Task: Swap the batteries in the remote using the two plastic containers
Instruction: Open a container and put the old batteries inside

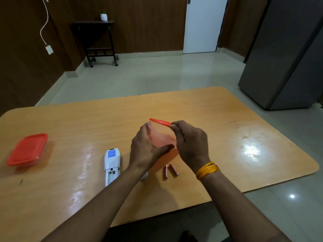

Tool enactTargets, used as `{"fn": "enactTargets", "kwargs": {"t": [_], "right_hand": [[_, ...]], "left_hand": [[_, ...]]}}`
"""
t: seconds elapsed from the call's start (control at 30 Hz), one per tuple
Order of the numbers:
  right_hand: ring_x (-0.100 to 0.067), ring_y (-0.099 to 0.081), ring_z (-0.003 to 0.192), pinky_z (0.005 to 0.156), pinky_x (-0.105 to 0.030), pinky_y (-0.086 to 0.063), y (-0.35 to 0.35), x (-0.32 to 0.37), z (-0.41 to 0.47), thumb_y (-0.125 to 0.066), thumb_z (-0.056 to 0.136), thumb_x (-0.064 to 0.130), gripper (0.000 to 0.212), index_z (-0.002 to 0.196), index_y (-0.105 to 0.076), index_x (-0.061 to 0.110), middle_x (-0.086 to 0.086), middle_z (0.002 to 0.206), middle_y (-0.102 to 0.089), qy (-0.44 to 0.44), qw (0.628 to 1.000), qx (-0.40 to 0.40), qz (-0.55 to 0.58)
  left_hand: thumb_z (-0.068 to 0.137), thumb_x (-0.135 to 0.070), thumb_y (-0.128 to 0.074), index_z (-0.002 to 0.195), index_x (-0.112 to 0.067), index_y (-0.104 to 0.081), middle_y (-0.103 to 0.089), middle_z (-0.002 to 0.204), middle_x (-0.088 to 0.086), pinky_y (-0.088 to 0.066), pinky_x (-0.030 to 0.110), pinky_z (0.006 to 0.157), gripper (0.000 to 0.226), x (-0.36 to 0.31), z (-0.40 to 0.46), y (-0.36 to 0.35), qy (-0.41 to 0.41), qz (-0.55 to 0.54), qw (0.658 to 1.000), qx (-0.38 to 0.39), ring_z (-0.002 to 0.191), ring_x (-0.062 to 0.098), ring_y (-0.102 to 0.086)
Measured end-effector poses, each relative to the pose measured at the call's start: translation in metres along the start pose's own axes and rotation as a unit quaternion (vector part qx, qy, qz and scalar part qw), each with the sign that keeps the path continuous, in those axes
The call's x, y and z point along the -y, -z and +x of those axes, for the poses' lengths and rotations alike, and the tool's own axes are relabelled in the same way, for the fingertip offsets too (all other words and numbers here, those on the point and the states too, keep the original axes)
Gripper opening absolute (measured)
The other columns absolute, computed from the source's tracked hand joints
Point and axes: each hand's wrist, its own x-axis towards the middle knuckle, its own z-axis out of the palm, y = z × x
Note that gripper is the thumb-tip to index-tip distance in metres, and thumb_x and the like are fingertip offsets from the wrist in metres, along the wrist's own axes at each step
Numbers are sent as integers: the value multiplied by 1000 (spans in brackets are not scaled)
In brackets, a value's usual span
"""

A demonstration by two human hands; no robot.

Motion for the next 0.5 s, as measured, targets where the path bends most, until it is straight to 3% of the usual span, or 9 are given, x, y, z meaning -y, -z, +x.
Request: {"fn": "enactTargets", "kwargs": {"t": [0.07, 0.13, 0.2, 0.3, 0.4, 0.5], "right_hand": [[-26, -69, 64, 55, -25, -43, 0, 0, 1, -62, 103, 28, 20, 102, -75, 13, -4, 80, -76, 9, 1000, 4, 0], [-24, -73, 73, 60, -26, -51, -2, 2, -4, -62, 102, 31, 24, 106, -75, 12, -5, 90, -79, 32, 999, 24, 5], [-26, -75, 88, 71, -35, -62, -3, 2, -10, -56, 103, 37, 35, 116, -73, 9, -8, 104, -79, 57, 997, 53, 13], [-29, -73, 106, 84, -42, -64, -1, -9, -10, -57, 101, 32, 37, 127, -69, 8, -11, 120, -76, 79, 993, 85, -1], [-30, -74, 105, 83, -44, -64, -3, -21, -10, -64, 100, 23, 32, 127, -68, 9, -12, 120, -75, 80, 991, 102, -27], [-30, -75, 97, 77, -44, -64, -7, -26, -9, -58, 102, 23, 28, 123, -69, 9, -11, 113, -77, 89, 991, 95, -39]], "left_hand": [[52, -80, -76, 156, -23, -35, -54, 151, 2, -55, 44, 105, 126, 3, -3, 2, 4, -1, 1000, 2, 134, 25, -54], [53, -81, -75, 156, -23, -36, -55, 151, 2, -56, 45, 104, 125, 5, -2, 5, 4, -5, 1000, 6, 134, 25, -56], [59, -73, -83, 155, -23, -37, -56, 150, 2, -56, 43, 103, 118, 7, 1, 7, -3, -10, 1000, 11, 133, 26, -57], [61, -64, -89, 154, -22, -39, -58, 148, 1, -53, 31, 97, 113, 12, 8, 10, -5, -10, 1000, 18, 130, 24, -58], [55, -70, -87, 153, -22, -40, -59, 146, 0, -54, 31, 96, 119, 17, 11, 13, -8, -6, 1000, 25, 128, 24, -59], [54, -68, -89, 152, -21, -42, -60, 144, 0, -54, 29, 94, 118, 22, 14, 16, -11, -2, 1000, 27, 127, 23, -59]]}}
